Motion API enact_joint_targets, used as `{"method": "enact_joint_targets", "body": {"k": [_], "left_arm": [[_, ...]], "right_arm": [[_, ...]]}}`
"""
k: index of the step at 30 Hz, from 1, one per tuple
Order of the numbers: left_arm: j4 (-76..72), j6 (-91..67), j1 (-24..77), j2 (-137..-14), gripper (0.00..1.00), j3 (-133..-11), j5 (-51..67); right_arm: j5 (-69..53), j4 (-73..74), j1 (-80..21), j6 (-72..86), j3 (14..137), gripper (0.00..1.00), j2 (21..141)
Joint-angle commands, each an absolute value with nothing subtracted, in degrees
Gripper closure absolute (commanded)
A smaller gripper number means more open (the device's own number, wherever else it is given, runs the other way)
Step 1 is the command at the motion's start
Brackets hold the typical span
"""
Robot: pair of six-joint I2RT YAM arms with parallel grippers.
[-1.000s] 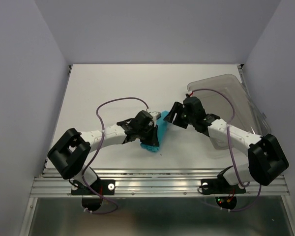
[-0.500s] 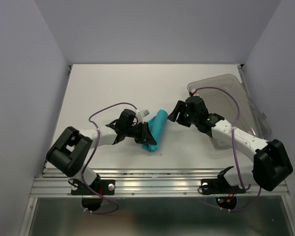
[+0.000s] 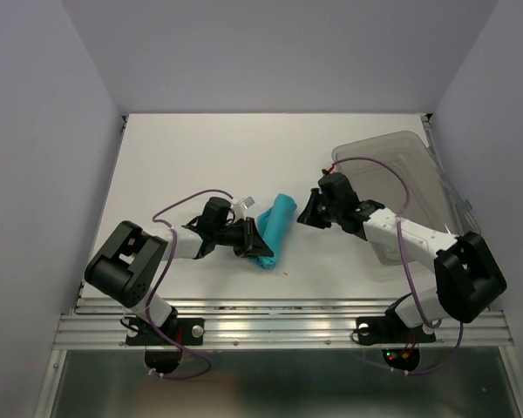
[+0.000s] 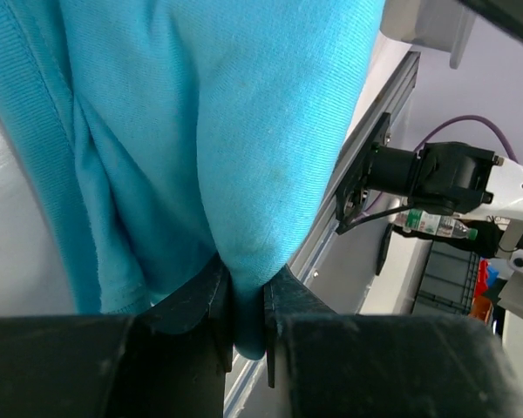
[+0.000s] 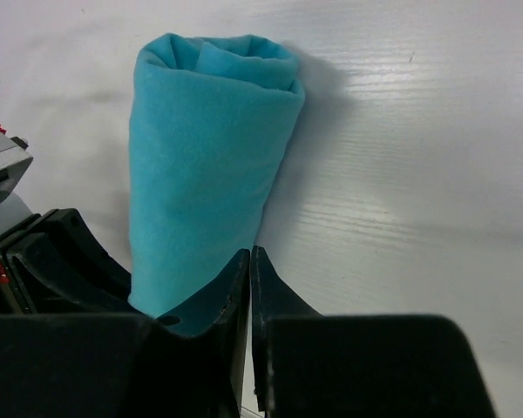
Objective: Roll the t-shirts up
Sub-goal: Roll the T-shirt to the center of the board.
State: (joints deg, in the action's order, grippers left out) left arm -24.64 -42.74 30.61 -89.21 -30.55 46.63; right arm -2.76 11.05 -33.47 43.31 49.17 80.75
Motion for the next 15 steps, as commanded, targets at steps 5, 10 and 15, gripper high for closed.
{"method": "enact_joint_targets", "body": {"k": [5, 10, 15], "left_arm": [[-27.07, -43.42, 29.62, -88.68, 1.0, -29.62, 48.08], [-27.16, -43.42, 29.36, -88.77, 1.0, -29.62, 48.25], [-26.81, -43.42, 29.27, -88.94, 1.0, -29.97, 48.51]], "right_arm": [[-6.24, 7.74, -38.31, 42.27, 55.28, 0.93, 86.21], [-7.82, 6.5, -38.94, 42.19, 57.83, 0.93, 90.6], [-8.96, 5.8, -40.08, 41.75, 61.08, 0.93, 95.27]]}}
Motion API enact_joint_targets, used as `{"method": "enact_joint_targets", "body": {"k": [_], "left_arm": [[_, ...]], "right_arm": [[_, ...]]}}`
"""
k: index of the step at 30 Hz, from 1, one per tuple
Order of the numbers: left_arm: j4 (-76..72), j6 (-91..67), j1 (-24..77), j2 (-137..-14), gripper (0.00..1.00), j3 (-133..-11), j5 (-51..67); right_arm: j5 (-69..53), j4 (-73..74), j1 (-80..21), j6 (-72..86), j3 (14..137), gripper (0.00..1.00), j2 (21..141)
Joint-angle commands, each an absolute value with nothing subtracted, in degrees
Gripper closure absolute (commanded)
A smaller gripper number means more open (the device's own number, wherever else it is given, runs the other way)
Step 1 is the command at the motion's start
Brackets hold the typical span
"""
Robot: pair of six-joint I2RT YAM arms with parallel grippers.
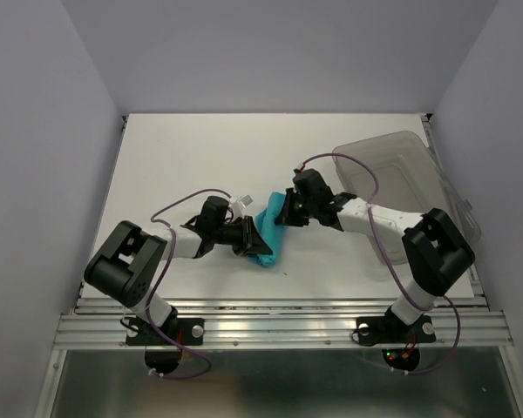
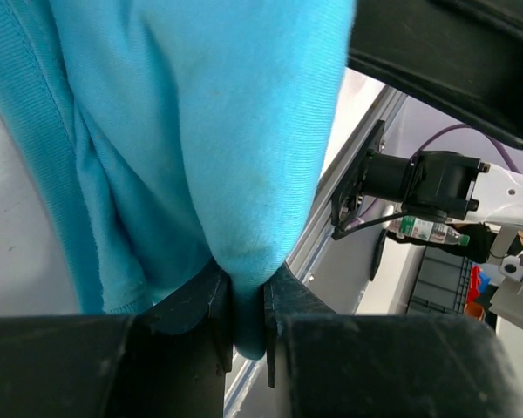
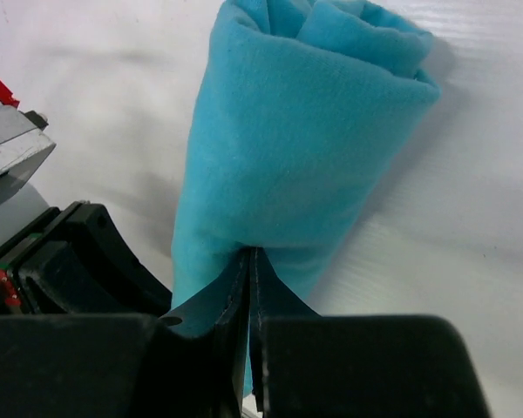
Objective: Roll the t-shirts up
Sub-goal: Roll the T-shirt to the center of the board.
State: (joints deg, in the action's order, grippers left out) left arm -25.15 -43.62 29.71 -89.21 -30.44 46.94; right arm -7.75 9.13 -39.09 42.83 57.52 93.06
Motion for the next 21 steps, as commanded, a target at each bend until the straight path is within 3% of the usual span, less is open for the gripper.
{"method": "enact_joint_targets", "body": {"k": [1, 4, 5, 8, 11, 21], "left_arm": [[-26.63, -43.42, 29.35, -88.77, 0.99, -29.97, 48.43], [-22.43, -41.49, 29.36, -87.55, 0.79, -31.28, 46.5], [-20.58, -40.61, 29.36, -87.02, 0.63, -31.81, 45.71], [-14.17, -37.71, 29.18, -84.48, 0.3, -33.39, 42.81], [-7.05, -34.99, 29.0, -81.31, 0.14, -35.33, 39.04], [10.88, -32.26, 25.58, -68.12, 0.15, -38.49, 25.33]], "right_arm": [[-9.14, 5.8, -40.08, 41.84, 61.61, 0.93, 95.97], [-9.14, 5.54, -40.61, 41.84, 63.89, 0.94, 97.64], [-9.05, 5.54, -40.61, 41.75, 64.24, 0.94, 98.08], [-8.97, 5.62, -40.61, 41.84, 65.56, 0.94, 99.58], [-9.05, 5.71, -40.61, 42.1, 66.53, 0.94, 101.16], [-8.88, 6.24, -42.18, 42.1, 69.61, 0.94, 103.88]]}}
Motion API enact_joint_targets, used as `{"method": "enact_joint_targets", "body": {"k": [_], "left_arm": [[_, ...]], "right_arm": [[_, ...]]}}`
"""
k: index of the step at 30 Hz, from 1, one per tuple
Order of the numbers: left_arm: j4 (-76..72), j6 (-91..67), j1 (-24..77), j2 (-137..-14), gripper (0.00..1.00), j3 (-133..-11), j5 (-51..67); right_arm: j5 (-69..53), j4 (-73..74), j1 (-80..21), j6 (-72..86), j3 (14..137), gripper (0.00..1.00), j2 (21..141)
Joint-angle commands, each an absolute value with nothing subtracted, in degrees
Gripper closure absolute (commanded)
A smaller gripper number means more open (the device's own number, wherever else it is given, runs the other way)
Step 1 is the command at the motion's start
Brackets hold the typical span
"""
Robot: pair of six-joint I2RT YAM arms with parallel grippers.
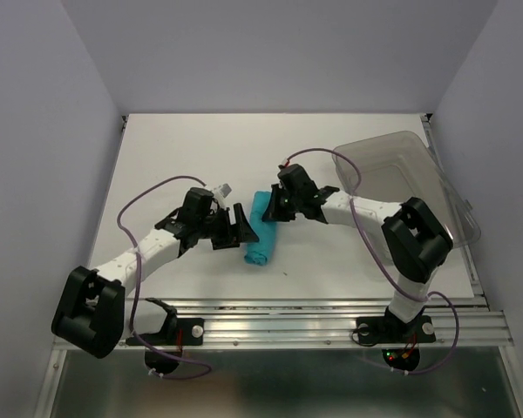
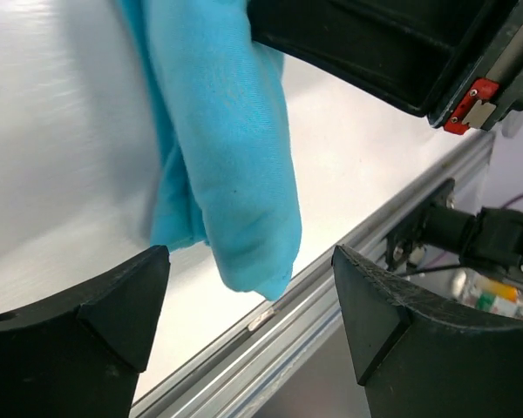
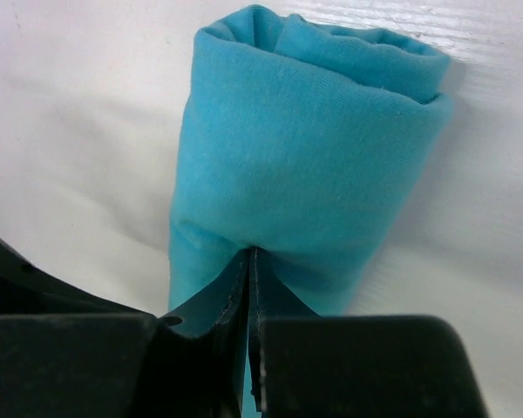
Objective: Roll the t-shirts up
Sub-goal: Roll the T-shirt to the center of the board.
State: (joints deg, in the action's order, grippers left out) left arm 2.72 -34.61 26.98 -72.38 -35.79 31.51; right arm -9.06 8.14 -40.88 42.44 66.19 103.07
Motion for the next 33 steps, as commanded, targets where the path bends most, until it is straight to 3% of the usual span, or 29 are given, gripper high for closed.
{"method": "enact_joint_targets", "body": {"k": [1, 5, 8, 14, 16, 27, 33], "left_arm": [[11.51, -32.26, 25.4, -67.42, 0.16, -38.67, 24.53], [13.1, -32.69, 25.31, -64.78, 0.26, -39.73, 21.45], [11.61, -33.83, 25.4, -63.9, 0.41, -39.29, 22.41], [5.72, -36.82, 25.58, -63.37, 0.91, -37.27, 26.01], [3.7, -37.53, 25.84, -64.33, 1.0, -36.48, 27.16], [-3.69, -39.9, 27.07, -69.96, 1.0, -31.91, 26.02], [-7.29, -39.64, 27.25, -76.19, 1.0, -30.59, 23.73]], "right_arm": [[-8.7, 6.41, -42.19, 42.01, 69.96, 0.94, 104.15], [-8.53, 6.68, -42.19, 41.92, 72.07, 0.94, 106.25], [-8.35, 6.94, -42.71, 42.01, 74.17, 0.94, 108.71], [-8.35, 7.03, -43.24, 42.01, 75.5, 0.94, 112.23], [-8.52, 7.21, -43.24, 41.84, 75.67, 0.94, 112.41], [-5.19, 8.0, -42.02, 40.87, 73.92, 0.94, 105.91], [-3.17, 7.91, -39.64, 40.87, 74.44, 0.94, 108.54]]}}
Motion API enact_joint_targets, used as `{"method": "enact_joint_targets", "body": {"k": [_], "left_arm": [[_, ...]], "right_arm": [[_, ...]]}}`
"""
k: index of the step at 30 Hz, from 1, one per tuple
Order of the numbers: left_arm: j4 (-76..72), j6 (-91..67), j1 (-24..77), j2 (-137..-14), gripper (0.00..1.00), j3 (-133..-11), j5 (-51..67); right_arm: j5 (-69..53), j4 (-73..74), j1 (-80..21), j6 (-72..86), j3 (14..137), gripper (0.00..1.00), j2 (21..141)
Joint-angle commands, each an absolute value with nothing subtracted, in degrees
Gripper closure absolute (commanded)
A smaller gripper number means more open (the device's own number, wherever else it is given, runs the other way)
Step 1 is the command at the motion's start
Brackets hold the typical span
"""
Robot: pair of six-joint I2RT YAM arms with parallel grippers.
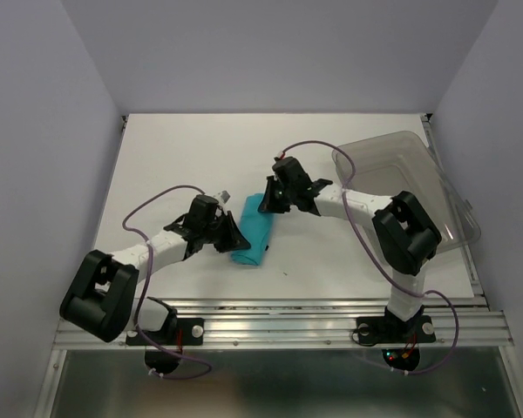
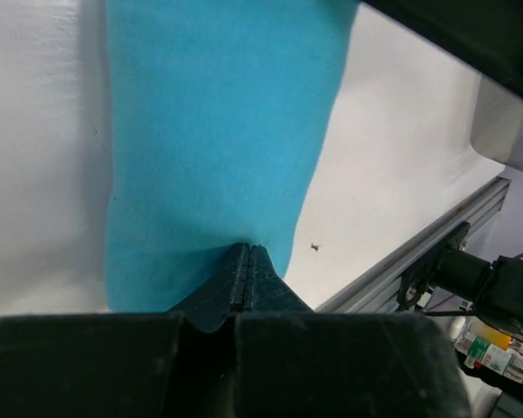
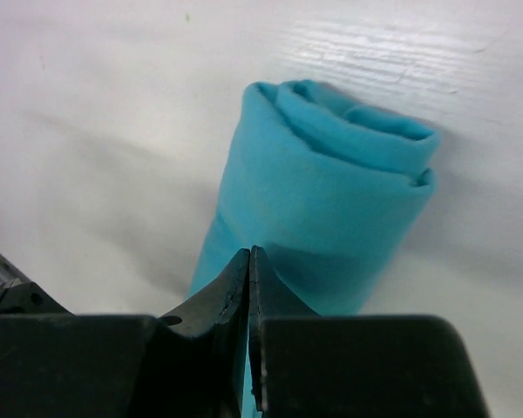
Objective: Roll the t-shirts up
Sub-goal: Roll the T-shirt to the center of the board.
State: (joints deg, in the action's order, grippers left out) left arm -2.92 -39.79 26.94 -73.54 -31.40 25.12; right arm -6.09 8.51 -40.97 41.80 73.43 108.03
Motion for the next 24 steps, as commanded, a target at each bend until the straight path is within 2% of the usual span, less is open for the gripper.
{"method": "enact_joint_targets", "body": {"k": [1, 7, 13, 19, 24], "left_arm": [[-7.82, -39.46, 27.25, -77.51, 1.0, -30.67, 23.99], [-5.63, -38.24, 27.25, -77.96, 1.0, -32.08, 21.98], [1.65, -34.99, 27.33, -77.69, 1.0, -36.38, 15.48], [3.95, -35.24, 27.25, -76.47, 1.0, -39.02, 16.17], [6.23, -36.74, 27.33, -71.99, 1.0, -40.43, 14.94]], "right_arm": [[-2.73, 7.91, -39.64, 40.26, 74.27, 0.94, 110.2], [-1.15, 7.91, -38.32, 39.9, 70.84, 0.95, 113.82], [-2.98, 5.63, -38.32, 39.64, 67.33, 0.96, 108.29], [-3.6, 5.62, -38.32, 38.94, 67.59, 0.96, 101.43], [-2.99, 6.68, -38.32, 37.44, 71.09, 0.95, 104.23]]}}
